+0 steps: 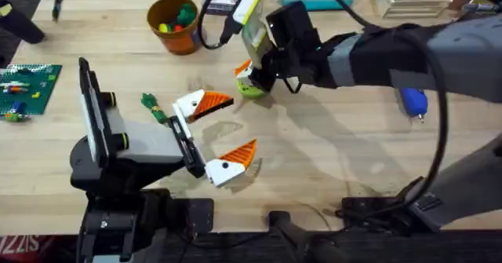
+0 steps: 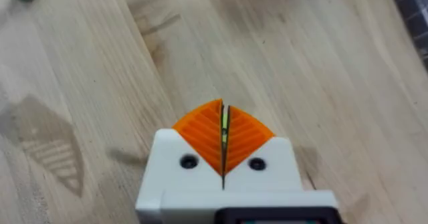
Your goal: Pick up the gripper from the table and insert it into the empty holder that is missing its gripper. Then pick up a screw, insert it into the mounting hole, and use the screwdriver to tighten it. Finally, clean up the table by picking up the vegetable and placing it into the bucket.
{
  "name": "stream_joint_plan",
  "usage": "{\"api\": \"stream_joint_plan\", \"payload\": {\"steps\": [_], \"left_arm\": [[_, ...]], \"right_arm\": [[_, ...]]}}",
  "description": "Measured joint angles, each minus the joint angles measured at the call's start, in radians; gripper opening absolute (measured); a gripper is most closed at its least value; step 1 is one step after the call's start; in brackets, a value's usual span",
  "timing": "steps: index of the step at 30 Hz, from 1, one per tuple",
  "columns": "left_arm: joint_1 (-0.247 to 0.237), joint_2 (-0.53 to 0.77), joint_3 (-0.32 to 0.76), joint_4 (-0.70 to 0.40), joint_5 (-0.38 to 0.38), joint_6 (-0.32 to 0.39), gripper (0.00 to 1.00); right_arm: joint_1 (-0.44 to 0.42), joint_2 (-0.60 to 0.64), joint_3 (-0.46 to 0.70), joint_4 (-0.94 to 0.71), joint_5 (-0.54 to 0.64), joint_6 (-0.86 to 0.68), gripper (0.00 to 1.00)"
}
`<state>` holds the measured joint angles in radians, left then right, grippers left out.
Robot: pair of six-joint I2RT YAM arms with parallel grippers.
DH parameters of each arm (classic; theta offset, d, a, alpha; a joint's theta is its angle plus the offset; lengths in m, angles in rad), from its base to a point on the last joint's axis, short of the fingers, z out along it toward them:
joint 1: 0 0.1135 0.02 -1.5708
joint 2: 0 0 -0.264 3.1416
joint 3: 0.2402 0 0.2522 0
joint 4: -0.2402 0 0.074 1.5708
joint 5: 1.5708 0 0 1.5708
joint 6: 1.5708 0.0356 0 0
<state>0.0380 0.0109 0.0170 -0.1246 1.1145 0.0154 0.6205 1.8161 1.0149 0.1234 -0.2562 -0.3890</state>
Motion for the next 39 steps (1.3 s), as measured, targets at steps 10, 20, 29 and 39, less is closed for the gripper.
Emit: {"api": "stream_joint_plan", "payload": {"steps": [10,20,29,39], "left_arm": [[0.000,0.000,0.000,0.000,0.000,0.000,0.985],[0.000,0.000,0.000,0.000,0.000,0.000,0.985],[0.000,0.000,0.000,0.000,0.000,0.000,0.985],[0.000,0.000,0.000,0.000,0.000,0.000,0.985]], "right_arm": [[0.000,-0.076,0.000,0.003,0.001,0.000,0.005],[0.000,-0.076,0.000,-0.078,0.001,0.004,0.310],[0.000,-0.047,0.000,-0.077,0.001,0.004,0.312],[0.000,-0.027,0.000,-0.079,0.001,0.004,0.315]]}}
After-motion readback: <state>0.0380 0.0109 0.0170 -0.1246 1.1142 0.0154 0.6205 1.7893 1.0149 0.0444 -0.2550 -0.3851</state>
